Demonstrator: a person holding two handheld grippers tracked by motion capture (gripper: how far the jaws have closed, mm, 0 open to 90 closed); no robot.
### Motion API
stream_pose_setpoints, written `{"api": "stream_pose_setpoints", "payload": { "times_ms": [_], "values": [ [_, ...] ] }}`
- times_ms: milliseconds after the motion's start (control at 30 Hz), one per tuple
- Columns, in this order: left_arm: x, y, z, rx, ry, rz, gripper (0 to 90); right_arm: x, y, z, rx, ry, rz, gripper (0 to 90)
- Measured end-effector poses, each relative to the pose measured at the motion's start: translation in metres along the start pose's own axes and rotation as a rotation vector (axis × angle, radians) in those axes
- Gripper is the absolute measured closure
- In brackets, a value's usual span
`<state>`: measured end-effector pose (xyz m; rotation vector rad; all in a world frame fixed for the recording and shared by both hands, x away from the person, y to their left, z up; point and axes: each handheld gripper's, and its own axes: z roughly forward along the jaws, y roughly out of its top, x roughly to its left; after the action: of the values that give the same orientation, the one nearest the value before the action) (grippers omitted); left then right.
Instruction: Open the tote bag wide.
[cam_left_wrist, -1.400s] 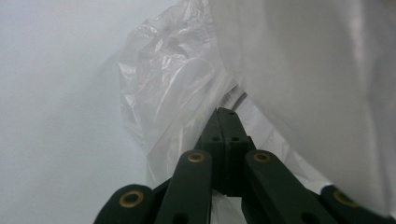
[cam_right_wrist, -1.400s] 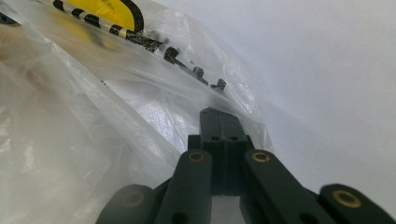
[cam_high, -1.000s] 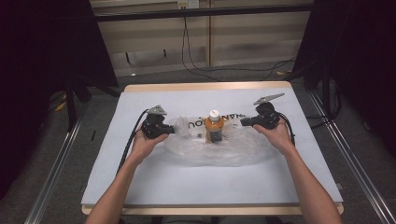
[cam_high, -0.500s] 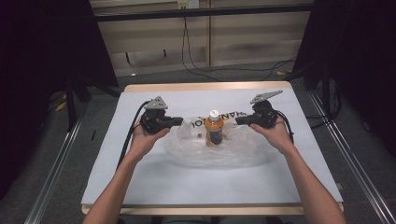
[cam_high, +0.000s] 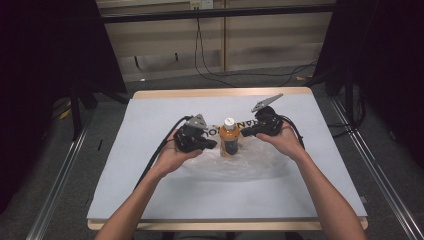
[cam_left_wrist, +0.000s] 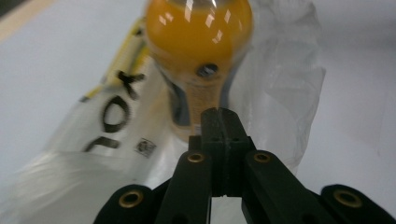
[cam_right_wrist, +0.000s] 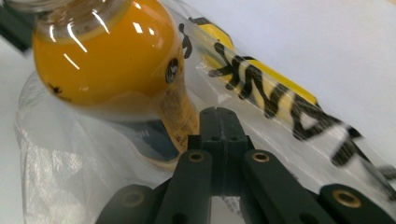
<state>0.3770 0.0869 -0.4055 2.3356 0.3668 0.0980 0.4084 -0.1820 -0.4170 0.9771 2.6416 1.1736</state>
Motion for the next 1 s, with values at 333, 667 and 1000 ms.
{"api": "stream_pose_setpoints", "payload": {
  "times_ms": [333, 667, 1000],
  "values": [
    [-0.011, -0.025, 0.052, 0.123, -0.076, -0.009, 90.0, -0.022, 0.001, 0.045, 0.219, 0.048, 0.079, 90.0],
    [-0.033, -0.045, 0.047, 0.136, -0.138, 0.028, 90.0, -0.046, 0.010, 0.071, 0.237, -0.049, 0.155, 90.0],
    [-0.048, -0.057, 0.037, 0.121, -0.162, 0.040, 90.0, -0.067, 0.013, 0.076, 0.137, -0.218, 0.243, 90.0]
  ]
}}
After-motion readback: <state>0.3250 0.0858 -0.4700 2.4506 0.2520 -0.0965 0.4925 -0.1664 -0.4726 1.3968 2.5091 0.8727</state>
